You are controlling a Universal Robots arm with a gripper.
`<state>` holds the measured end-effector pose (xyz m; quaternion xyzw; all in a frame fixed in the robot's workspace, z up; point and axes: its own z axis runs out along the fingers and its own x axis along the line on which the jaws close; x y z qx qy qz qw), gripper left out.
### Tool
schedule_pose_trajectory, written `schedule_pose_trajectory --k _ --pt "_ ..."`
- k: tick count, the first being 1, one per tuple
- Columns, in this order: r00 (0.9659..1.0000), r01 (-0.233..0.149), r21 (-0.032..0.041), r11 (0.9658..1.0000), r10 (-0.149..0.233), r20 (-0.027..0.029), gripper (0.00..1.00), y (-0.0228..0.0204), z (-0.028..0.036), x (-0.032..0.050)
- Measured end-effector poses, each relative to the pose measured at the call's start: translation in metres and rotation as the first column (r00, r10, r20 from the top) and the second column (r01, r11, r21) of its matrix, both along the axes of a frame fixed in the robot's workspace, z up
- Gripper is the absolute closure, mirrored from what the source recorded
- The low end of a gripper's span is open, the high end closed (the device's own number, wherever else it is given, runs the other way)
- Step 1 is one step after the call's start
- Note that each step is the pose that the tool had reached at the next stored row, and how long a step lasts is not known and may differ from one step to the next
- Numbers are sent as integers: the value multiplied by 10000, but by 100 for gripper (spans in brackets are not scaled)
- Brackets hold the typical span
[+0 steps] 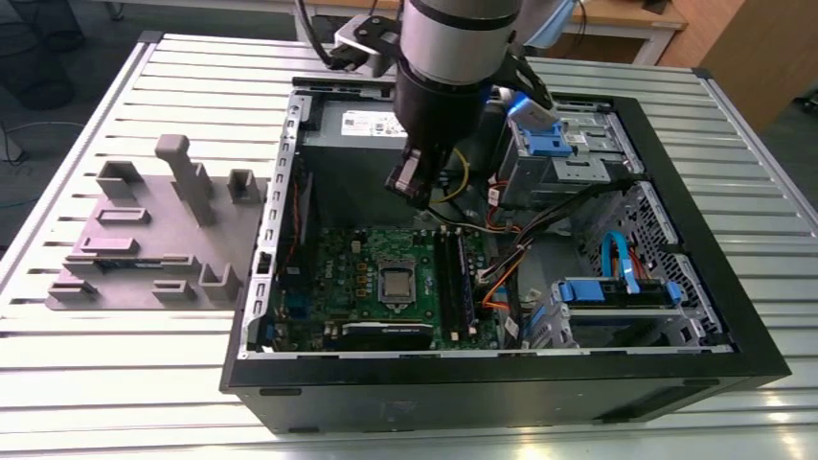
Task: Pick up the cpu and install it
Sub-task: 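Install the first cpu locking lever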
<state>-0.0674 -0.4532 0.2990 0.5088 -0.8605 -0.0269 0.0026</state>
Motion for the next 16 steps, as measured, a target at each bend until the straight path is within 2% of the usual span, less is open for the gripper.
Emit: schedule_pose_trajectory --k 2,3,8,9,10,13,16 --pt "10000 -46 17 10000 46 -3 90 0 -12 38" --pt "10000 -44 119 9999 44 -1 90 -1 -14 77" --pt "10000 -45 802 9968 45 3 90 0 -23 256" --pt "10000 -45 876 9961 45 3 90 -1 -28 280" --pt "10000 -46 903 9959 46 5 90 -2 -44 290" --pt "10000 -48 911 9958 48 3 90 -4 -98 291" --pt "10000 -52 1014 9948 51 4 90 -4 -143 291"
